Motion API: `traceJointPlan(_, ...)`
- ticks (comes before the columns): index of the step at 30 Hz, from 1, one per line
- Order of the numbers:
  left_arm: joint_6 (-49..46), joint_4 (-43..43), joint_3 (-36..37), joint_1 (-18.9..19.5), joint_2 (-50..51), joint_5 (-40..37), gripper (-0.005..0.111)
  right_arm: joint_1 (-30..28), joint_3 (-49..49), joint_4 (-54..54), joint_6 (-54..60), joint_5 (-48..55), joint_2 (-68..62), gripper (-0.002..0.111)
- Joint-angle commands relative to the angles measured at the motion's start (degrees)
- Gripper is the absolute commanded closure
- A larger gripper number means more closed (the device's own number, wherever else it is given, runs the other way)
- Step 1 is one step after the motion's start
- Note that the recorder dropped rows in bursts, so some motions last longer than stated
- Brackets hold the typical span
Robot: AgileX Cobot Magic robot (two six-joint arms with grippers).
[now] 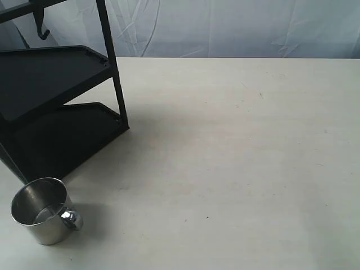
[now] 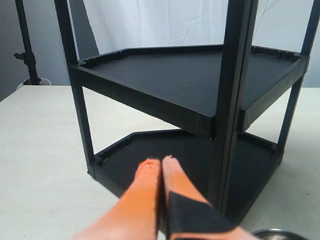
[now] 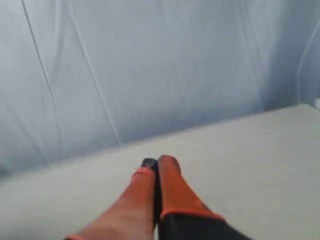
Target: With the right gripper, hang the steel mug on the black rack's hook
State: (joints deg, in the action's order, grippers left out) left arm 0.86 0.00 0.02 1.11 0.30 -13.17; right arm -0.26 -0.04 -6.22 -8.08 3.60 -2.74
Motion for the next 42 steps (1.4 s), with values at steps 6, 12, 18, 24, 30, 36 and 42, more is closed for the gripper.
traceJointPlan(6,0.1,0.0,-0.02,-0.07,-0.3,-0.06,0.105,-0.24,0.04,-27.23,-33.15,-24.01,0.04,0.109)
traceJointPlan(12,0.1,0.0,-0.02,-0.07,-0.3,-0.06,0.105,-0.24,-14.76,-9.41,-29.72,2.2,-6.8,0.109)
traceJointPlan(18,0.1,0.0,-0.02,-0.07,-0.3,-0.06,0.105,-0.24,-40.36,-2.74,-0.98,34.86,-31.02,0.109)
traceJointPlan(24,0.1,0.0,-0.02,-0.07,-0.3,-0.06,0.105,1.68,-56.29,-21.48,22.61,50.8,-54.47,0.109)
traceJointPlan(30,0.1,0.0,-0.02,-0.07,-0.3,-0.06,0.105,21.4,-58.61,-20.08,23.8,47.99,-68.67,0.109)
traceJointPlan(36,0.1,0.0,-0.02,-0.07,-0.3,-0.06,0.105,37.5,-58.61,-19.15,23.8,44.0,-76.65,0.109)
traceJointPlan(42,0.1,0.0,-0.02,-0.07,-0.3,-0.06,0.105,42.07,-58.61,-23.1,25.37,40.56,-76.65,0.109)
